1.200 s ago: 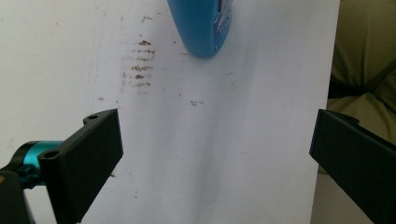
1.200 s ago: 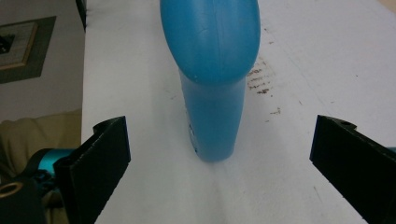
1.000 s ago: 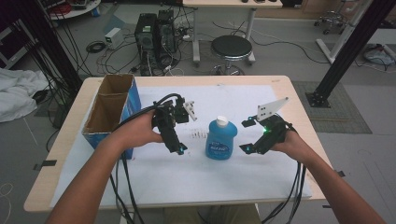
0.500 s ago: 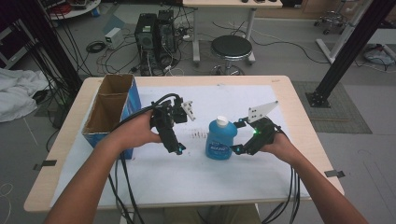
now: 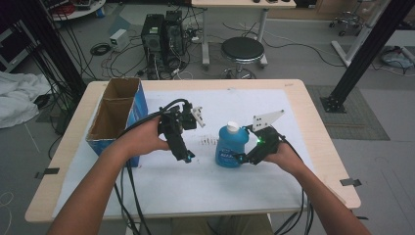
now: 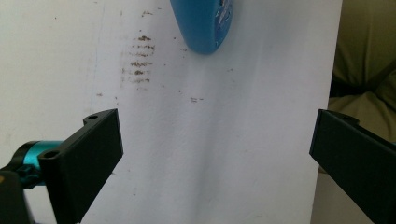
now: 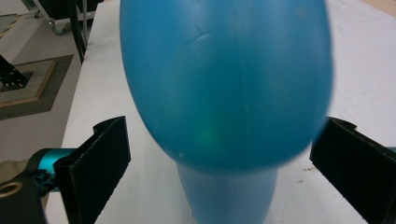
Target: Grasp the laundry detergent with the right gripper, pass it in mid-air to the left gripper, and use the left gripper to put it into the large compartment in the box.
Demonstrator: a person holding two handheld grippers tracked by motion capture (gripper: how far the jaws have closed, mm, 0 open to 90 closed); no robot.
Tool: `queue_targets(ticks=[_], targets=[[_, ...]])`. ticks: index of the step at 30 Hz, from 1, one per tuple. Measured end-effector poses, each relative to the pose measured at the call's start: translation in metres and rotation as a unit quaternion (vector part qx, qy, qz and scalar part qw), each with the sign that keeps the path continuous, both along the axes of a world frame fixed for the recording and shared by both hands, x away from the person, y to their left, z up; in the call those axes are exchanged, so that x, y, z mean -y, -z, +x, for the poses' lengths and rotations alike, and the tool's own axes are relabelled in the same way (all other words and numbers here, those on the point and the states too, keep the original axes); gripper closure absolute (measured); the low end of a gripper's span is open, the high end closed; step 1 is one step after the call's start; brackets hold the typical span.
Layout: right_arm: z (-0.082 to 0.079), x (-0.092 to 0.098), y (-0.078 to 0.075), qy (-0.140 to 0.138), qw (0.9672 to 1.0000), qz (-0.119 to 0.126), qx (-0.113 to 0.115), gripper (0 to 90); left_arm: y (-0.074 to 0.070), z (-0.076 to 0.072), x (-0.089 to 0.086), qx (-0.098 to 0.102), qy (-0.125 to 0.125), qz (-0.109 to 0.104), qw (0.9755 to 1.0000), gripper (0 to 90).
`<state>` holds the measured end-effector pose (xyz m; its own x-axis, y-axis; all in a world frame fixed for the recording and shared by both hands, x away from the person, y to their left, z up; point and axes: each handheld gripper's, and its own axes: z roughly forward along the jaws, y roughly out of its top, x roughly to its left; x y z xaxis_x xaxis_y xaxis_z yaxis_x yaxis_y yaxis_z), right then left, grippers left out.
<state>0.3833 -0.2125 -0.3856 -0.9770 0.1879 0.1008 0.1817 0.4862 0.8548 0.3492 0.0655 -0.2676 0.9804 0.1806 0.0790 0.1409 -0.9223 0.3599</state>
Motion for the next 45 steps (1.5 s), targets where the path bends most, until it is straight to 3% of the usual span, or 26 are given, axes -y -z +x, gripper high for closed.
queue_targets(ticks=[7, 8, 10, 24, 33, 45], targets=[[0.000, -0.004, 0.004, 0.008, 0.9998, 0.014, 0.007, 6.5, 0.001, 0.000, 0.000, 0.000, 0.000, 0.002, 1.0000, 2.6], [0.000, -0.003, 0.005, 0.003, 0.9997, 0.022, 0.008, 13.5, 0.001, 0.000, 0.000, -0.001, -0.001, 0.001, 1.0000, 2.6], [0.000, -0.004, 0.005, 0.002, 0.9996, 0.028, 0.010, 13.5, 0.001, 0.000, 0.000, -0.001, -0.001, 0.001, 1.0000, 2.6], [0.002, -0.005, 0.010, 0.006, 0.9994, 0.035, 0.008, 16.9, 0.002, 0.000, 0.001, 0.000, 0.001, 0.002, 1.0000, 2.6], [0.003, -0.006, 0.012, -0.006, 0.9992, 0.037, 0.012, 31.1, 0.002, -0.001, 0.000, -0.001, -0.001, 0.001, 1.0000, 2.6], [0.005, -0.007, 0.016, -0.009, 0.9988, 0.048, 0.012, 38.8, 0.004, -0.001, -0.002, -0.001, -0.004, -0.002, 1.0000, 2.6]])
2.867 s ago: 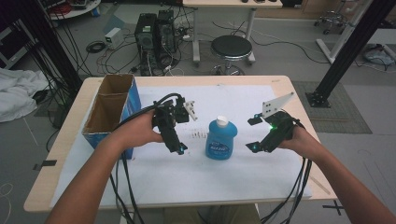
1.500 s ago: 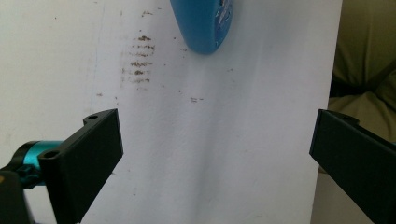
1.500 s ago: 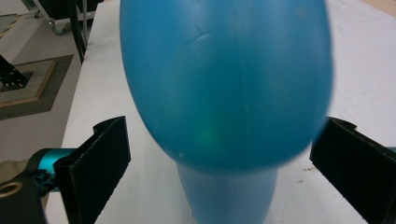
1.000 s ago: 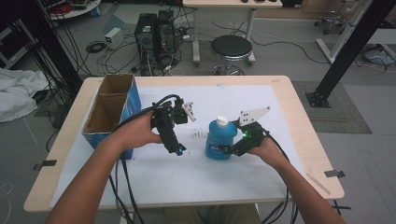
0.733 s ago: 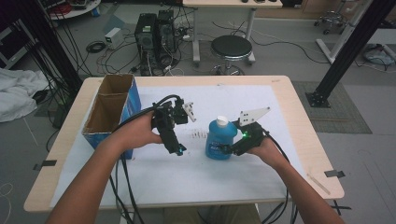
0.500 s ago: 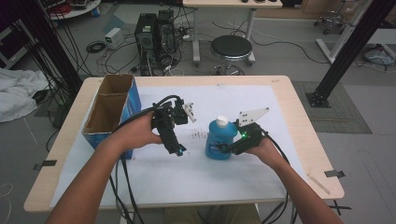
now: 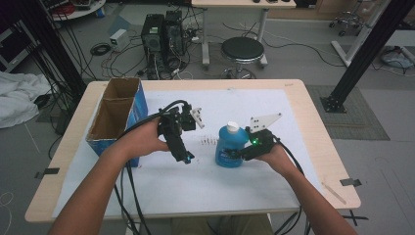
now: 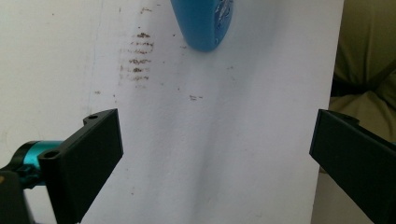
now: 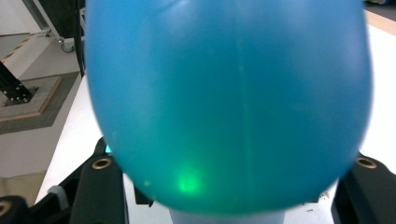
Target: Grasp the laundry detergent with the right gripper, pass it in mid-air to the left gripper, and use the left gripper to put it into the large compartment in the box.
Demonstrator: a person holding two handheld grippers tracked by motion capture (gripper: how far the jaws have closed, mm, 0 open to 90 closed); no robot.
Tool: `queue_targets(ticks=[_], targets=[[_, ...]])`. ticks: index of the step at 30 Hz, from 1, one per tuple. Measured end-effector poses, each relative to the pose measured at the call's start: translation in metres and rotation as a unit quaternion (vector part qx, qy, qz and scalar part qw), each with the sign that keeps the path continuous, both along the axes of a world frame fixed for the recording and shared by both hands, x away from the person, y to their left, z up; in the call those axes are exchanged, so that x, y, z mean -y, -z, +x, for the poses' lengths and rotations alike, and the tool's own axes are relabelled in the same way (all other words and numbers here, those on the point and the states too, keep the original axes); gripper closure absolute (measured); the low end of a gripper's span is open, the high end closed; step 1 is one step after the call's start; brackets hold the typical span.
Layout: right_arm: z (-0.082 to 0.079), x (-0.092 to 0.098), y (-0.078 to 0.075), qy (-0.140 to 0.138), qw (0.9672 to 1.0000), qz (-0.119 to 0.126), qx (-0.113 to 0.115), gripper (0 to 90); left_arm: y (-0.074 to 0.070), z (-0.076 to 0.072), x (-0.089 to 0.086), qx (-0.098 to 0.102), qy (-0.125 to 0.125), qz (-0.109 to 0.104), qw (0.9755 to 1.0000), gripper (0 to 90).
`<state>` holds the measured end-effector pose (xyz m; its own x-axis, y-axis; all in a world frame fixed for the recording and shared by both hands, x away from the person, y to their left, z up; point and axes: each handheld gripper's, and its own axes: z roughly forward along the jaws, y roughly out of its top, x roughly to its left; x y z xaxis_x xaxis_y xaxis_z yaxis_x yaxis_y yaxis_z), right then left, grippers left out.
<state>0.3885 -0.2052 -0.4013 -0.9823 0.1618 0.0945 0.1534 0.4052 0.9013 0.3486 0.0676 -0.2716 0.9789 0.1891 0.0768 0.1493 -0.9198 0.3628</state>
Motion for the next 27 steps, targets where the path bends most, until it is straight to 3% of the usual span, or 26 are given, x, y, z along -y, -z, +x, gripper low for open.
queue_targets(ticks=[7, 14, 27], targets=[[-0.001, 0.000, 0.000, -0.004, 0.9999, 0.006, 0.007, 43.2, 0.000, 0.000, 0.000, 0.001, -0.001, 0.000, 1.0000, 2.6], [-0.008, 0.000, -0.005, -0.008, 0.9999, -0.006, 0.012, 43.7, -0.004, 0.000, 0.001, 0.004, -0.004, -0.003, 1.0000, 2.6], [-0.021, 0.010, -0.030, -0.019, 0.9995, -0.016, 0.018, 43.8, -0.030, -0.004, 0.015, 0.012, 0.010, 0.001, 0.9999, 2.6]])
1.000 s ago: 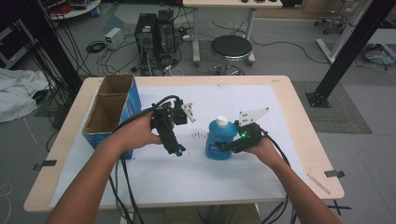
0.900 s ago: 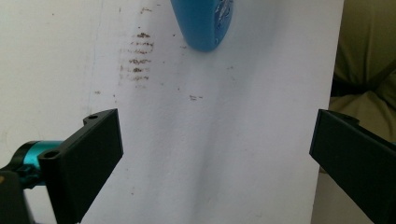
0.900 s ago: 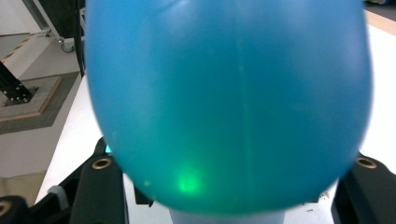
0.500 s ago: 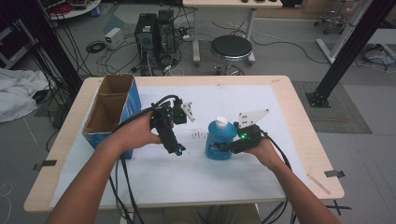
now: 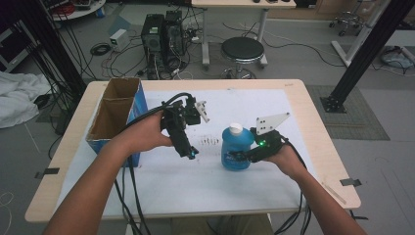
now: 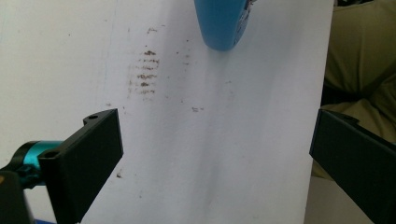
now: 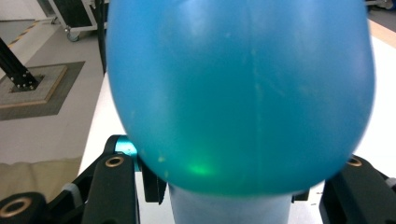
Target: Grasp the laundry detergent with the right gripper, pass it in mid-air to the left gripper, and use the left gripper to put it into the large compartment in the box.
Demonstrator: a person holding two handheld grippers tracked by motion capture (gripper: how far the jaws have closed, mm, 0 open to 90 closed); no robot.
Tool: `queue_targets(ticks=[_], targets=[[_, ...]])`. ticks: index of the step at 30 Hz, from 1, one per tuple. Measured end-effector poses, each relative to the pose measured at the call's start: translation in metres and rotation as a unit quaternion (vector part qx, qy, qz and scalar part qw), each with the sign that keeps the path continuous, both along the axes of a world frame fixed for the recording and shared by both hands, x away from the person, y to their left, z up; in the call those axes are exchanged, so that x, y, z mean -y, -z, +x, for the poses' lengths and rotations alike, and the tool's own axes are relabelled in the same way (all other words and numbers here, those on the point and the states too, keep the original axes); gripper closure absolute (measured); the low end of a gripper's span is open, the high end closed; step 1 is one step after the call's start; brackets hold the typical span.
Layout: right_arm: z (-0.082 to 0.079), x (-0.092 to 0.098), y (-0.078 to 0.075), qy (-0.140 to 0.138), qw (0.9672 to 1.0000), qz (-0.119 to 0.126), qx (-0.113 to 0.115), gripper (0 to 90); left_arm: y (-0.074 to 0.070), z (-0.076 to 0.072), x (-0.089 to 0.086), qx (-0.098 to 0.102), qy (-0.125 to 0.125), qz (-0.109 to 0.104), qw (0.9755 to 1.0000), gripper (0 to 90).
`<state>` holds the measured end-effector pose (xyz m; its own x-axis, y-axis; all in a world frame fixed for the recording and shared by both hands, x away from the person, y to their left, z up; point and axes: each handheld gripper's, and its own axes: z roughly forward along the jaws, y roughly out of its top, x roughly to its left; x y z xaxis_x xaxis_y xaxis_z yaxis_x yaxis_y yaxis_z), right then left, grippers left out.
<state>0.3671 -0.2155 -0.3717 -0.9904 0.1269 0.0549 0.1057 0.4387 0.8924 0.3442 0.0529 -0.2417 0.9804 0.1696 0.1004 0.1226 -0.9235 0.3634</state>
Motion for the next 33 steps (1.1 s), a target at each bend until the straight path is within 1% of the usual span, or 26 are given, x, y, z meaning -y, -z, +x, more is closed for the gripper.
queue_targets(ticks=[2, 5, 7, 9, 12, 15, 19, 20, 26, 33], targets=[[-0.003, 0.000, -0.004, -0.005, 1.0000, -0.001, -0.001, 43.8, -0.005, -0.001, 0.004, 0.001, 0.004, 0.003, 1.0000, 2.6], [-0.007, -0.002, -0.010, -0.013, 0.9999, -0.010, -0.002, 43.8, -0.013, -0.003, 0.010, 0.000, 0.009, 0.001, 1.0000, 2.6], [-0.009, -0.004, -0.015, -0.018, 0.9997, -0.016, 0.003, 43.8, -0.018, -0.005, 0.015, -0.001, 0.013, 0.001, 0.9999, 2.6], [-0.011, -0.006, -0.018, -0.022, 0.9996, -0.016, 0.004, 43.8, -0.022, -0.006, 0.020, -0.001, 0.020, -0.001, 0.9998, 2.6], [-0.014, -0.011, -0.024, -0.030, 0.9994, -0.019, 0.005, 43.8, -0.026, -0.007, 0.025, -0.002, 0.025, 0.000, 0.9997, 2.6], [-0.016, -0.017, -0.029, -0.036, 0.9990, -0.025, 0.007, 43.8, -0.032, -0.008, 0.033, -0.007, 0.034, 0.005, 0.9994, 2.6], [-0.016, -0.024, -0.033, -0.044, 0.9987, -0.027, 0.006, 43.8, -0.036, -0.009, 0.040, -0.016, 0.042, 0.013, 0.9989, 2.6], [-0.016, -0.026, -0.034, -0.044, 0.9986, -0.029, 0.008, 43.8, -0.037, -0.009, 0.042, -0.017, 0.044, 0.015, 0.9988, 2.6], [-0.016, -0.037, -0.037, -0.049, 0.9982, -0.034, 0.004, 43.8, -0.042, -0.011, 0.053, -0.019, 0.053, 0.025, 0.9981, 2.6], [-0.018, -0.046, -0.038, -0.062, 0.9973, -0.039, 0.002, 43.8, -0.038, -0.009, 0.062, -0.026, 0.060, 0.035, 0.9972, 2.6]])
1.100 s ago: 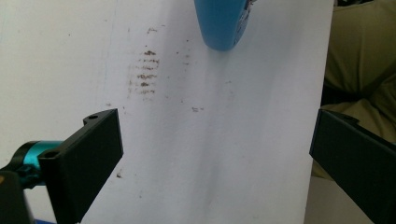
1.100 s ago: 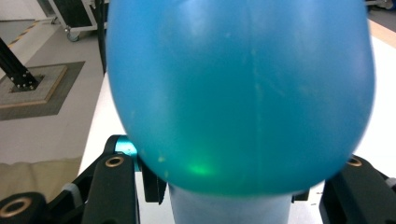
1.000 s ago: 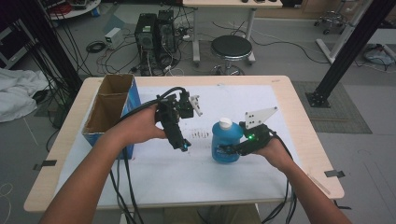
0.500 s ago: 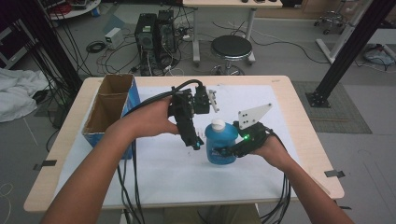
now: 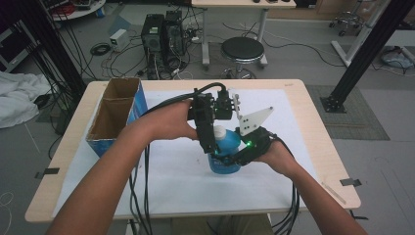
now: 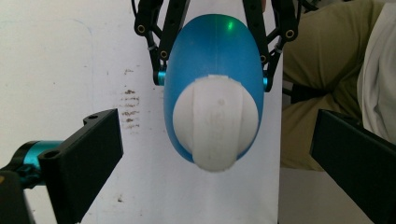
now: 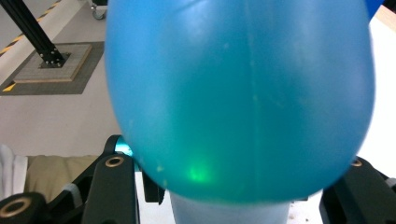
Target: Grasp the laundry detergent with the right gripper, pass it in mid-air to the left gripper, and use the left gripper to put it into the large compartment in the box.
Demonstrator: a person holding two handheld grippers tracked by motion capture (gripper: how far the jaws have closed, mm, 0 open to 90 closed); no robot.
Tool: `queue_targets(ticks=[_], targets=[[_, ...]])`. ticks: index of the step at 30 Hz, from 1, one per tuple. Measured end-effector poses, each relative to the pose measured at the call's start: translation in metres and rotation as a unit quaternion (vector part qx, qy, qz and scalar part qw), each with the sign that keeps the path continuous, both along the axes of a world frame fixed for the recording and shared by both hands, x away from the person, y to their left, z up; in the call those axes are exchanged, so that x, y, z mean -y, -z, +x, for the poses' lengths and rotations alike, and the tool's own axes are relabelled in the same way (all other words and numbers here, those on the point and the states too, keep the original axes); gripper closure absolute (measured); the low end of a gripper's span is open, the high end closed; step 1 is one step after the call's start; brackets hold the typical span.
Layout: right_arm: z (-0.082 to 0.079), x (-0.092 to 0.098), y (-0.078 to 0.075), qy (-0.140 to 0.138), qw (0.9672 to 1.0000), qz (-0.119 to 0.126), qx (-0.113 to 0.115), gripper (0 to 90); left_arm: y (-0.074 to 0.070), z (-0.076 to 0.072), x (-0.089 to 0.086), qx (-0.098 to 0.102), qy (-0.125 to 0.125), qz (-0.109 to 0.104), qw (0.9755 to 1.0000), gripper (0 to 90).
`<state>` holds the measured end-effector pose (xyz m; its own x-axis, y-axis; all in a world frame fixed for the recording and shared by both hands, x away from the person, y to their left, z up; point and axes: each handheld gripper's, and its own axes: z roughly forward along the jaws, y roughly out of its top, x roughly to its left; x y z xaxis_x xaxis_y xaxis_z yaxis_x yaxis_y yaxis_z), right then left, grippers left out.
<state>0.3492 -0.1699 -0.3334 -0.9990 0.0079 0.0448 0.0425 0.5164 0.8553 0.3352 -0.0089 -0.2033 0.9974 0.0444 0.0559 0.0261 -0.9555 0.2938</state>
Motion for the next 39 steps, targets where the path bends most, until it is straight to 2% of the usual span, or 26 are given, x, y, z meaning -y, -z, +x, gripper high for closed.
queue_targets(ticks=[20, 27, 32, 34, 38, 39], targets=[[0.000, -0.005, -0.006, 0.001, 1.0000, 0.002, -0.010, 43.7, 0.019, 0.006, 0.013, -0.009, 0.012, 0.017, 0.9997, 2.6], [0.001, -0.005, -0.006, 0.001, 0.9999, 0.003, -0.010, 43.7, 0.021, 0.006, 0.012, -0.012, 0.019, 0.017, 0.9996, 9.1], [0.001, -0.005, -0.006, 0.001, 0.9999, 0.004, -0.010, 43.7, 0.021, 0.007, 0.011, -0.005, 0.013, 0.015, 0.9998, 11.6], [0.000, -0.006, -0.006, 0.001, 0.9999, 0.004, -0.011, 43.7, 0.021, 0.006, 0.011, -0.008, 0.017, 0.017, 0.9997, 15.9], [0.000, -0.006, -0.006, 0.002, 0.9999, 0.004, -0.011, 43.6, 0.021, 0.006, 0.012, -0.005, 0.018, 0.022, 0.9996, 16.6], [0.000, -0.006, -0.006, 0.002, 0.9999, 0.003, -0.010, 43.7, 0.021, 0.006, 0.012, -0.003, 0.021, 0.020, 0.9996, 19.0]])
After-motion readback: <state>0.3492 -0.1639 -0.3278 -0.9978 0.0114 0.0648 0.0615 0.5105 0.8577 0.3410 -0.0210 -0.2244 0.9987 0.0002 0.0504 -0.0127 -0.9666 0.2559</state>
